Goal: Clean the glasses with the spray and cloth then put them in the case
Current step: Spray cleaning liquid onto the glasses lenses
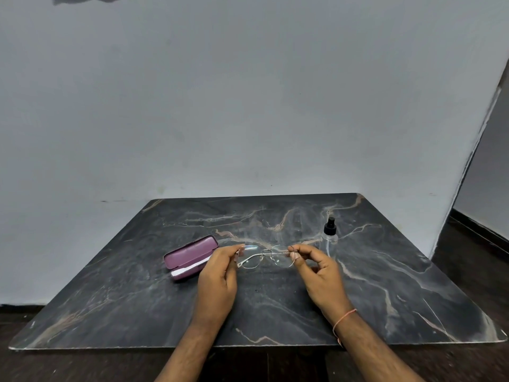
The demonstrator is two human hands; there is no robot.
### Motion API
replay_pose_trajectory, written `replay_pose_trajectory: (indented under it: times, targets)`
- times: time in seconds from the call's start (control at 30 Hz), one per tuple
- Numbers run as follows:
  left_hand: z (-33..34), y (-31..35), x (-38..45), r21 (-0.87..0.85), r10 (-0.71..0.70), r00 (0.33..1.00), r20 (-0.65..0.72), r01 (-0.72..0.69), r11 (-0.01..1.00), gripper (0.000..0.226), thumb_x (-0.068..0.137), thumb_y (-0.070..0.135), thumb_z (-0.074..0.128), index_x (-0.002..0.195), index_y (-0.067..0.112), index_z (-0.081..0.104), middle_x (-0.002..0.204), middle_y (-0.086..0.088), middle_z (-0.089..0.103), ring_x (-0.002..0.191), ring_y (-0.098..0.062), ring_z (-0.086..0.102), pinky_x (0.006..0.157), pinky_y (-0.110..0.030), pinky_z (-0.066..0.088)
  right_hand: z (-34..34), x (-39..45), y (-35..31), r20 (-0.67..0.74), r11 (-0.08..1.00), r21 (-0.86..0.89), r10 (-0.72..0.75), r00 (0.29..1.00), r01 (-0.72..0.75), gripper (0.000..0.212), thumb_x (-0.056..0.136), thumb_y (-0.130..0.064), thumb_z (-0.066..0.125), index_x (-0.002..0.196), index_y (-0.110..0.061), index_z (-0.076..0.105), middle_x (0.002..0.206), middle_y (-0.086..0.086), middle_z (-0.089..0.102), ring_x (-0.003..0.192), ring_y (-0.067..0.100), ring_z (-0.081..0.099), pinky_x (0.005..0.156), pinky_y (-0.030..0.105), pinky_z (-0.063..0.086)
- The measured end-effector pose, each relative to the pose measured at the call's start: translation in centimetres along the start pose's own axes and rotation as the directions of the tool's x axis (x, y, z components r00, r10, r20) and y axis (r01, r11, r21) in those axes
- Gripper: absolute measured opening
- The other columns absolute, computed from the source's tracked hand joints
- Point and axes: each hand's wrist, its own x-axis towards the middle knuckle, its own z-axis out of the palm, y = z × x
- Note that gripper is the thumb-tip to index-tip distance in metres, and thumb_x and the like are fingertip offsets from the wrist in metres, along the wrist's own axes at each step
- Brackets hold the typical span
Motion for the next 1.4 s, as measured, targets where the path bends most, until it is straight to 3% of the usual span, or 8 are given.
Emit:
replay_pose_trajectory:
  times: [0.3, 0.5, 0.67, 0.73, 0.93, 1.17, 1.27, 1.4]
  targets:
    - [0.1, -0.3, -0.1, 0.069, 0.021, 0.999, 0.034, -0.023, 0.997, 0.053, 0.102, -0.007, 0.065, 0.144, 0.025, 0.067, 0.120, 0.013, 0.070, 0.114, -0.012, 0.069, 0.099, -0.036, 0.058, 0.0, -0.1, 0.2, -0.023, 0.999, -0.025, -0.032, 0.999, 0.032, 0.017, 0.097, -0.035, 0.073, 0.111, -0.043, 0.078, 0.110, -0.005, 0.080, 0.107, 0.023, 0.074, 0.097, 0.051, 0.060]
    - [0.1, -0.3, -0.1, 0.044, 0.018, 0.999, 0.047, -0.020, 0.999, 0.054, 0.104, -0.006, 0.063, 0.147, 0.027, 0.065, 0.123, 0.013, 0.070, 0.117, -0.012, 0.069, 0.101, -0.038, 0.059, 0.1, -0.1, 0.3, -0.063, 0.994, -0.086, -0.066, 0.996, 0.061, 0.017, 0.098, -0.035, 0.073, 0.112, -0.045, 0.076, 0.109, -0.006, 0.077, 0.098, 0.036, 0.072, 0.088, 0.051, 0.063]
    - [0.1, -0.1, -0.1, 0.030, 0.016, 0.999, 0.035, -0.017, 0.999, 0.053, 0.104, -0.005, 0.062, 0.146, 0.028, 0.065, 0.122, 0.015, 0.070, 0.117, -0.010, 0.069, 0.101, -0.038, 0.058, 0.2, -0.5, -0.3, -0.122, 0.960, -0.227, -0.197, 0.973, 0.166, 0.022, 0.097, -0.031, 0.074, 0.106, -0.050, 0.075, 0.100, -0.013, 0.073, 0.086, 0.014, 0.067, 0.069, 0.020, 0.052]
    - [0.1, 0.0, -0.1, 0.027, 0.014, 0.999, 0.036, -0.015, 1.000, 0.052, 0.105, -0.004, 0.062, 0.146, 0.027, 0.066, 0.122, 0.014, 0.071, 0.116, -0.011, 0.069, 0.100, -0.039, 0.058, 0.3, -0.7, -0.7, -0.129, 0.930, -0.303, -0.255, 0.958, 0.207, 0.022, 0.096, -0.028, 0.075, 0.107, -0.047, 0.074, 0.097, -0.015, 0.071, 0.083, 0.014, 0.065, 0.068, 0.013, 0.047]
    - [-0.1, 0.5, -0.2, 0.020, 0.009, 0.999, 0.051, -0.010, 1.000, 0.049, 0.107, -0.001, 0.061, 0.147, 0.027, 0.065, 0.119, 0.015, 0.069, 0.114, -0.011, 0.069, 0.098, -0.037, 0.059, 0.4, -1.1, -0.8, -0.124, 0.859, -0.448, -0.334, 0.934, 0.248, 0.022, 0.099, -0.024, 0.072, 0.116, -0.037, 0.073, 0.084, -0.012, 0.072, 0.080, 0.008, 0.064, 0.073, 0.014, 0.049]
    - [-0.4, 1.3, -0.2, 0.038, 0.031, 0.996, 0.083, -0.034, 0.999, 0.046, 0.108, 0.003, 0.061, 0.145, 0.029, 0.067, 0.118, 0.015, 0.068, 0.113, -0.009, 0.068, 0.096, -0.028, 0.056, 0.6, -1.3, -0.9, -0.156, 0.833, -0.506, -0.344, 0.926, 0.224, 0.026, 0.098, -0.017, 0.073, 0.118, -0.034, 0.072, 0.089, -0.027, 0.072, 0.079, 0.006, 0.066, 0.075, 0.027, 0.054]
    - [-0.4, 1.3, -0.3, 0.056, 0.039, 0.995, 0.093, -0.044, 0.997, 0.045, 0.109, 0.005, 0.061, 0.146, 0.030, 0.066, 0.117, 0.016, 0.066, 0.111, -0.007, 0.067, 0.093, -0.027, 0.056, 0.6, -1.3, -0.8, -0.172, 0.797, -0.565, -0.367, 0.914, 0.213, 0.025, 0.098, -0.016, 0.074, 0.117, -0.032, 0.073, 0.083, -0.021, 0.070, 0.077, -0.001, 0.059, 0.076, 0.016, 0.048]
    - [-0.3, 1.3, -0.3, 0.083, 0.038, 0.992, 0.123, -0.049, 0.995, 0.042, 0.110, 0.011, 0.059, 0.148, 0.029, 0.065, 0.116, 0.018, 0.064, 0.108, -0.006, 0.065, 0.090, -0.026, 0.056, 0.6, -1.2, -0.9, -0.202, 0.776, -0.599, -0.383, 0.902, 0.195, 0.024, 0.095, -0.011, 0.076, 0.115, -0.026, 0.076, 0.082, -0.029, 0.061, 0.079, -0.014, 0.052, 0.078, 0.000, 0.036]
